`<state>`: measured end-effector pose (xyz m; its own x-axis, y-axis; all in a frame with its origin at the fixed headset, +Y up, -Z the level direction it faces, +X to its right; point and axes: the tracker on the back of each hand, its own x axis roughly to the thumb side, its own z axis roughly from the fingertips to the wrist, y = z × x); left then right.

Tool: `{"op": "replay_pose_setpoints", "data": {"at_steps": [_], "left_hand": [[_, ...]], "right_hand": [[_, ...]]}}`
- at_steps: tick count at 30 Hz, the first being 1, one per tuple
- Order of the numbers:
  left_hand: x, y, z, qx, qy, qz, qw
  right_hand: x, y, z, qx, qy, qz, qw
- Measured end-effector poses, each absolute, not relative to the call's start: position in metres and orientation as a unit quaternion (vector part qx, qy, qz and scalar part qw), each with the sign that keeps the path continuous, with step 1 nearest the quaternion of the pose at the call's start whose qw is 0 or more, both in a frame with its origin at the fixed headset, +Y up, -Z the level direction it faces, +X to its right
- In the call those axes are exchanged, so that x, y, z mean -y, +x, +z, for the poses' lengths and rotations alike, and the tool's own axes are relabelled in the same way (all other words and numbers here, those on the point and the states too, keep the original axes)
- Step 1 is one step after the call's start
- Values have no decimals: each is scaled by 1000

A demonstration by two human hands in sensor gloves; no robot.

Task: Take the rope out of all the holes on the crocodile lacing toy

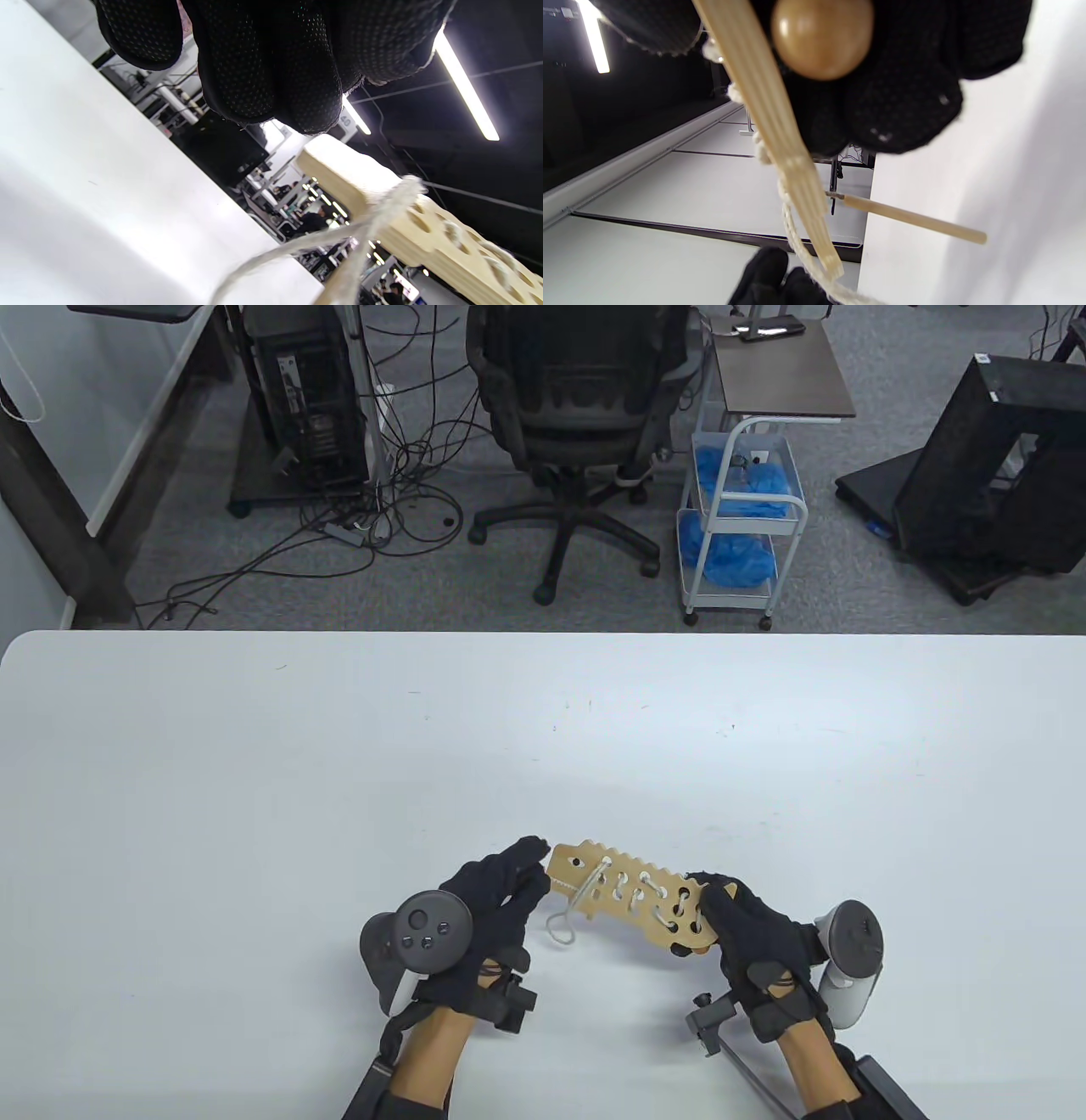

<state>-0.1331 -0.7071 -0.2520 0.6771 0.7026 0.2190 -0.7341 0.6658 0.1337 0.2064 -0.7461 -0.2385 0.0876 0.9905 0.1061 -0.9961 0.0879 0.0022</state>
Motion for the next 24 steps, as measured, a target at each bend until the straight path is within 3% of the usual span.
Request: {"op": "replay_pose_setpoints", "data": {"at_steps": [8,15,24], "left_hand": [[729,-145,-262,41,37,528,847],[742,-125,-269,148,-112,593,784],[744,-104,-264,220,-175,610,741]], "right_hand": [[744,207,-238,37,37,614,788],[744,200,-240,-3,66,586,808],[740,191,-240,-26,103,578,809]]}}
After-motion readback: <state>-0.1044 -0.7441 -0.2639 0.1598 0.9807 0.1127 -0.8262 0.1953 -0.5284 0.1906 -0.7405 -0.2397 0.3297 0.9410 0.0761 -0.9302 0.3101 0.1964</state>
